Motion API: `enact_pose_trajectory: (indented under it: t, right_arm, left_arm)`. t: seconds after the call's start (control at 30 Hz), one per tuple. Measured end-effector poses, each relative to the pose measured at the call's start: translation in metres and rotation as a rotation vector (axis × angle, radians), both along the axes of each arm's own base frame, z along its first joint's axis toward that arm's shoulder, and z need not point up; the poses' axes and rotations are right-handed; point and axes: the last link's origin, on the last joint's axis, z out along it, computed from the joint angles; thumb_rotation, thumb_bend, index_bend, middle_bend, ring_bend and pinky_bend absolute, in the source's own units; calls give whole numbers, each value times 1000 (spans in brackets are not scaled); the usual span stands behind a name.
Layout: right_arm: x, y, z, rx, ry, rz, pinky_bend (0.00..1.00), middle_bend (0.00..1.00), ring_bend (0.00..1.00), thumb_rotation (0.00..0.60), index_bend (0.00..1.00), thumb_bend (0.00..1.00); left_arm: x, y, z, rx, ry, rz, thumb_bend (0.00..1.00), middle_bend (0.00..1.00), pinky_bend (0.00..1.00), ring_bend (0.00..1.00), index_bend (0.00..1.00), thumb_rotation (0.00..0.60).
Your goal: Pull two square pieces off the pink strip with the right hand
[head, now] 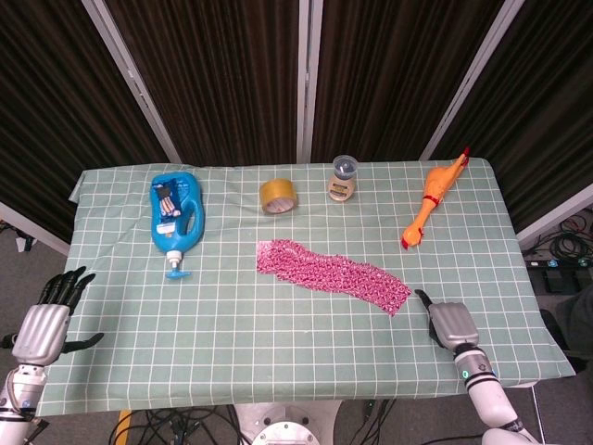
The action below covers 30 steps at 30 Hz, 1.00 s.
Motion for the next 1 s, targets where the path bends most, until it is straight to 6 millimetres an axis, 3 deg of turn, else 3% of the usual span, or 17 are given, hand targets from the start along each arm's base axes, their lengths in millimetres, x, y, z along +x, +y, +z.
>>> enact_pose_trajectory:
  t: [0.5,1.0]
  right_arm:
    - [20,-17,-25,89,18,-1,650,915,756,600,120,1000]
    - [27,17,-28,160,29,47,650,915,756,600,154,1000]
  left_arm:
    - [-3,1,2,-2,5,7,97,0,64,0,85,600]
    - [0,0,2,-1,6,-1,96,0,64,0,85,600]
